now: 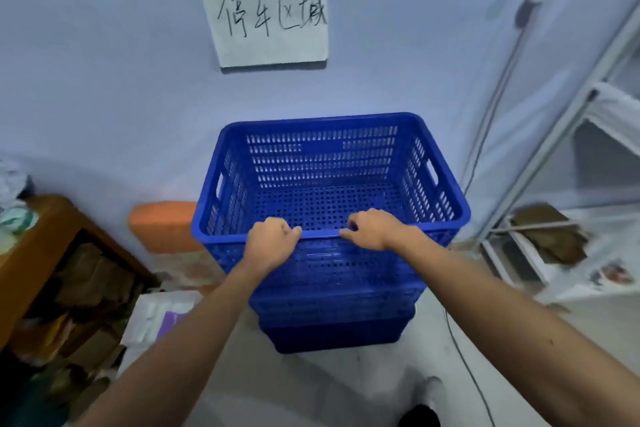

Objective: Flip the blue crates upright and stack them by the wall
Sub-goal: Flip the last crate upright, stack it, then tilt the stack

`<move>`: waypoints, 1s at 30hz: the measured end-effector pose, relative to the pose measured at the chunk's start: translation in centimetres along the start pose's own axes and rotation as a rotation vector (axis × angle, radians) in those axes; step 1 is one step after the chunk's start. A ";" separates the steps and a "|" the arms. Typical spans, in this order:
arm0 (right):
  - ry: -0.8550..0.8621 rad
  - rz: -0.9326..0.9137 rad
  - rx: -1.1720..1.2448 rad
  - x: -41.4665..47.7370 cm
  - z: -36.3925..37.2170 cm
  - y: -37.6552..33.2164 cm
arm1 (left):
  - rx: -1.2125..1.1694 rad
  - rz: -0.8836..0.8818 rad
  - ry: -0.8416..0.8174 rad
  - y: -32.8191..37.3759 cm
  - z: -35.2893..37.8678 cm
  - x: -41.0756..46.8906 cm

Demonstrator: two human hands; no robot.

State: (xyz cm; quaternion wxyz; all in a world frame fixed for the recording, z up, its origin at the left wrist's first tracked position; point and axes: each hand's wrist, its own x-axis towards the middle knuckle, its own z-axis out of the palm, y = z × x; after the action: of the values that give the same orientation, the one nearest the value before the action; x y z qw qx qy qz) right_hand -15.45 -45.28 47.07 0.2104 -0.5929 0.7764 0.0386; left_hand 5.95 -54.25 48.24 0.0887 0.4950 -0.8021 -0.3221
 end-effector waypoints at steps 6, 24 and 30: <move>0.115 0.145 -0.180 -4.1 1.7 3.5 | 0.665 0.258 -0.181 -1.6 -2.4 2.5; 0.126 0.056 -0.416 -3.0 1.6 10.2 | 1.054 0.332 -0.122 -4.3 0.4 3.4; 0.102 0.072 -0.400 -3.1 1.4 11.6 | 1.017 0.336 -0.121 -4.6 1.5 3.1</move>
State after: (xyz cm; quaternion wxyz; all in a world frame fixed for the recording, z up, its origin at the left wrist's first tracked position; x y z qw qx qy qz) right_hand -25.23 -38.61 44.73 0.0474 -0.5961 0.7835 0.1692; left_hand 7.13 -57.62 43.68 -0.1583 0.3211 -0.9286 0.0977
